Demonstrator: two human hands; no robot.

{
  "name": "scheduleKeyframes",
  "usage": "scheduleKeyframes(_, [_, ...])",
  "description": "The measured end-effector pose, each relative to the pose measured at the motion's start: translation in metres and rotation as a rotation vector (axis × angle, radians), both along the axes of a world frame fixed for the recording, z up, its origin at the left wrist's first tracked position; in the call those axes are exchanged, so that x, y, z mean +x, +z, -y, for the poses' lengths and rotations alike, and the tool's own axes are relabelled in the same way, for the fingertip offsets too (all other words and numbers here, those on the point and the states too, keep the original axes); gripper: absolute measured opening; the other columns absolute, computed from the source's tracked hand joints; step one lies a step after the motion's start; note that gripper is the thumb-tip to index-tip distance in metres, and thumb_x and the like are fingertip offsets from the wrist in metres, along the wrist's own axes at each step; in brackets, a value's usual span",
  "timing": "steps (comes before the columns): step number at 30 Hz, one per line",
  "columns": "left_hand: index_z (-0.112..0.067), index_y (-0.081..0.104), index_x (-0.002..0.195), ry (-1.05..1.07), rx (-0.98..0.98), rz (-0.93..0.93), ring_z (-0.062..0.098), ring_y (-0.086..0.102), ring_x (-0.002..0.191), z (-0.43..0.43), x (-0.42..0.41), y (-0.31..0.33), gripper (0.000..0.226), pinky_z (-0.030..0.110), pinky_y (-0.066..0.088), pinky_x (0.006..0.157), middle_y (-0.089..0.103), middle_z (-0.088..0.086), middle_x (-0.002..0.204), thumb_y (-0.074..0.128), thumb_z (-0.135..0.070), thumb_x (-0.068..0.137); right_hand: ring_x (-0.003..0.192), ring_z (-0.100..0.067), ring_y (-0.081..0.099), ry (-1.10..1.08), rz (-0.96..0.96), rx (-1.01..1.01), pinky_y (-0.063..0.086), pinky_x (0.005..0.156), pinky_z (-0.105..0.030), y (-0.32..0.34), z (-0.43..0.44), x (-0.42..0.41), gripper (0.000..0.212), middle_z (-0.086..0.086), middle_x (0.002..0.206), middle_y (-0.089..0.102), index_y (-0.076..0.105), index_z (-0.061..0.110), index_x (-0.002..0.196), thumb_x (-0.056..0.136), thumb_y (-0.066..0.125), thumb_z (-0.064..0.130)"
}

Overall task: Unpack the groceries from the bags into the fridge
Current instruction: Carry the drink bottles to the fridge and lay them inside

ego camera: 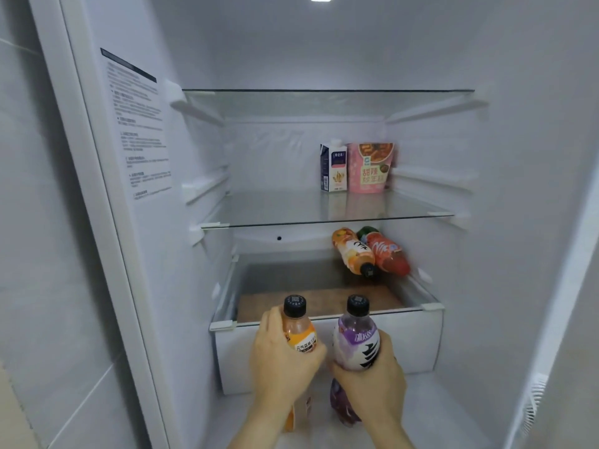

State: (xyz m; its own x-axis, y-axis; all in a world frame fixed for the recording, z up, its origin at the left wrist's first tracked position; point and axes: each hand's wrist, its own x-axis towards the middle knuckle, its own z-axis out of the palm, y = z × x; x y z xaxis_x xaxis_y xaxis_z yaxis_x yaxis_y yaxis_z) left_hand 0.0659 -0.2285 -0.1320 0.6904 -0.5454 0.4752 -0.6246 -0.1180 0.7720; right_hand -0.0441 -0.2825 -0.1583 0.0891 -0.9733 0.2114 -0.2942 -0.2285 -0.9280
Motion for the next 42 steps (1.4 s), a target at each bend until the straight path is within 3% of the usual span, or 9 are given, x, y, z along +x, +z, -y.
scheduleKeyframes(7, [-0.031,0.048,0.097,-0.023,0.005,-0.019,0.010,0.055,0.084,0.011,0.012,-0.007,0.050,0.027,0.050,0.072,0.054,-0.011,0.092,0.078,-0.026,0.057,0.083,-0.015,0.049,0.035,-0.032,0.002,0.037,0.072,-0.022,0.000,0.005,0.008,0.067,0.004,0.098,0.058,0.048,0.026,0.115,0.060,0.087,0.023])
scheduleKeyframes(14, [-0.031,0.044,0.098,-0.026,0.019,-0.030,0.010,0.052,0.083,0.012,0.018,-0.013,0.053,0.018,0.043,0.067,0.050,-0.012,0.090,0.080,-0.028,0.060,0.093,-0.013,0.052,0.035,-0.125,0.007,0.045,0.084,-0.022,-0.007,0.013,0.019,0.077,0.001,0.120,0.060,0.044,0.023,0.127,0.062,0.085,0.031])
scheduleKeyframes(19, [-0.030,0.044,0.101,-0.020,0.010,0.005,0.010,0.053,0.084,0.015,0.019,-0.016,0.054,0.018,0.043,0.065,0.047,-0.012,0.094,0.080,-0.027,0.059,0.089,-0.009,0.048,-0.002,-0.138,-0.006,0.041,0.079,-0.020,-0.010,0.018,0.022,0.075,0.002,0.118,0.060,0.045,0.023,0.126,0.063,0.084,0.034])
scheduleKeyframes(26, [-0.022,0.045,0.115,0.033,0.024,0.107,0.008,0.049,0.090,0.015,0.014,-0.016,0.059,0.019,0.042,0.070,0.038,-0.012,0.102,0.077,-0.033,0.067,0.094,-0.015,0.056,0.009,-0.115,-0.031,0.042,0.076,-0.020,-0.013,0.018,0.023,0.075,0.004,0.113,0.063,0.048,0.025,0.123,0.060,0.086,0.037])
scheduleKeyframes(31, [-0.015,0.048,0.120,0.114,-0.028,0.157,0.009,0.047,0.096,0.009,0.015,-0.018,0.070,0.021,0.042,0.074,0.053,-0.003,0.108,0.082,-0.034,0.062,0.086,-0.011,0.049,0.004,-0.106,-0.037,0.042,0.076,-0.021,-0.008,0.016,0.016,0.074,0.001,0.113,0.063,0.048,0.022,0.123,0.060,0.086,0.029])
scheduleKeyframes(36, [-0.015,0.051,0.120,0.116,-0.081,0.168,0.009,0.049,0.097,0.004,0.017,-0.016,0.073,0.022,0.042,0.079,0.055,-0.004,0.109,0.086,-0.032,0.059,0.087,-0.009,0.047,0.013,-0.067,-0.087,0.040,0.071,-0.015,0.005,0.015,0.008,0.074,-0.001,0.114,0.060,0.047,0.018,0.127,0.064,0.085,0.024])
scheduleKeyframes(42, [-0.016,0.051,0.121,0.096,-0.058,0.155,0.015,0.054,0.102,0.002,0.017,-0.017,0.075,0.024,0.044,0.080,0.057,-0.002,0.112,0.085,-0.037,0.058,0.084,-0.007,0.048,0.028,-0.003,-0.147,0.032,0.061,-0.006,0.019,0.010,0.002,0.071,0.009,0.098,0.053,0.050,0.019,0.122,0.062,0.086,0.025])
